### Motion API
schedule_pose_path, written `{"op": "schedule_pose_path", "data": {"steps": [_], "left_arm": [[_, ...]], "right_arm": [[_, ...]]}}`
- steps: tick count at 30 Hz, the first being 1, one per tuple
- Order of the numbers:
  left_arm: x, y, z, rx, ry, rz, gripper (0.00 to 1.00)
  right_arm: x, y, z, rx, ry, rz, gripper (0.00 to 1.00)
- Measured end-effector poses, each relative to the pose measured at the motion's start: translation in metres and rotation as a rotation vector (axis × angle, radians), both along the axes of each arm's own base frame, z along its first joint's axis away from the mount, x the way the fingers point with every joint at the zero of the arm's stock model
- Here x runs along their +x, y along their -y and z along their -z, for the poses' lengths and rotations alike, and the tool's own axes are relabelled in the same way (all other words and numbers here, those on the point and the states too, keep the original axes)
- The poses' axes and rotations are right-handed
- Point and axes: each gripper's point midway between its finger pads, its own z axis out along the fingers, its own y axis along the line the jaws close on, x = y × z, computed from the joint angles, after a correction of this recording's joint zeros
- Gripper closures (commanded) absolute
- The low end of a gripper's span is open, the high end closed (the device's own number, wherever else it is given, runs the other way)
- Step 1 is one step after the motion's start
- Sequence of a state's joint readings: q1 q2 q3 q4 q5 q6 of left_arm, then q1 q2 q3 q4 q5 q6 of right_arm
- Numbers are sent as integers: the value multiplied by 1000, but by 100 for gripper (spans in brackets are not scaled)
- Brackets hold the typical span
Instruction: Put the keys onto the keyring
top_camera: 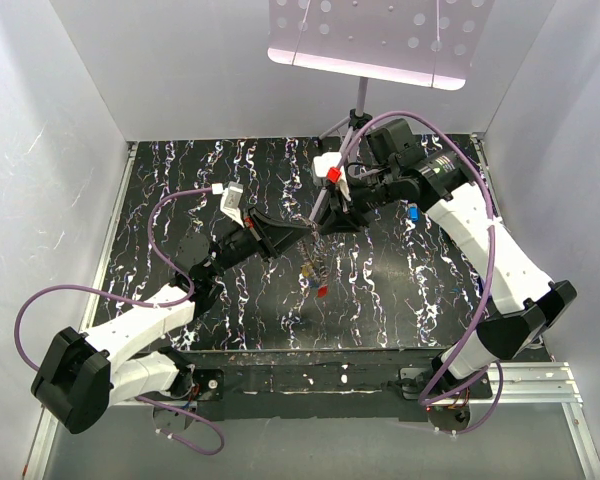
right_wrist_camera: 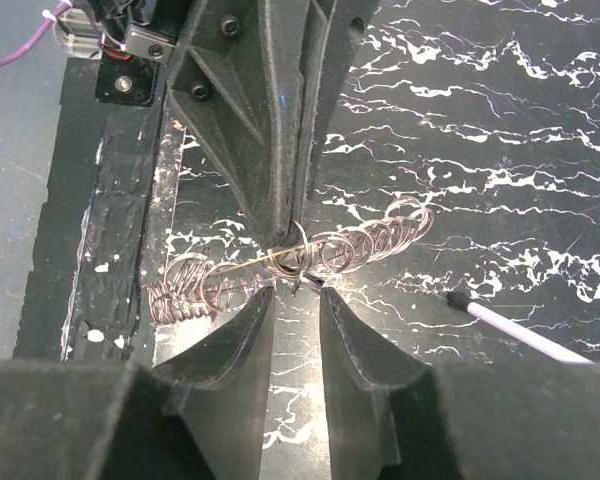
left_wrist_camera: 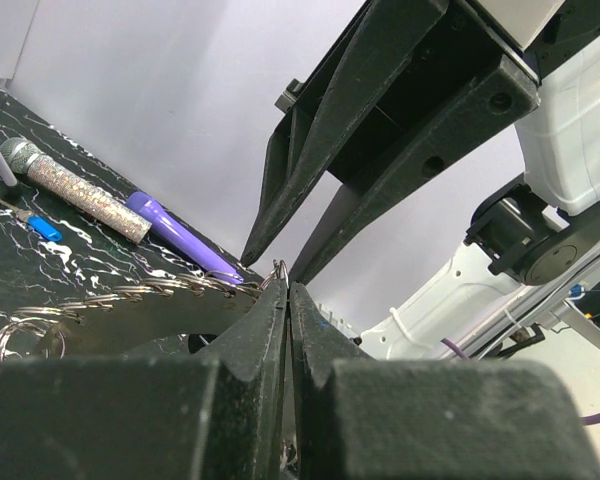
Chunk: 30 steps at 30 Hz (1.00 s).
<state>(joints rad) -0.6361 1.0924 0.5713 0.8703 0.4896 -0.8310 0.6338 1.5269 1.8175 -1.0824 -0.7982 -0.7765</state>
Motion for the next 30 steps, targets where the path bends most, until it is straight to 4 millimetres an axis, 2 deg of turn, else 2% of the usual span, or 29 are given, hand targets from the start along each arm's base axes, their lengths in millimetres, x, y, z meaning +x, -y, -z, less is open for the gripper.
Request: {"op": "schedule_pose_path", "data": {"steps": [9,17,30], "left_arm": [[1,0,-1,-6,-6,-6,100],[1,0,-1,-10,-10,-4,100],[17,-8,-7,-69,-68,-90,100]], "right_arm": [[6,-2,1,-13,1,39,74],[9,-3,2,-20,-7,61,99],[10,-8,6,-49,34,72,99]]}}
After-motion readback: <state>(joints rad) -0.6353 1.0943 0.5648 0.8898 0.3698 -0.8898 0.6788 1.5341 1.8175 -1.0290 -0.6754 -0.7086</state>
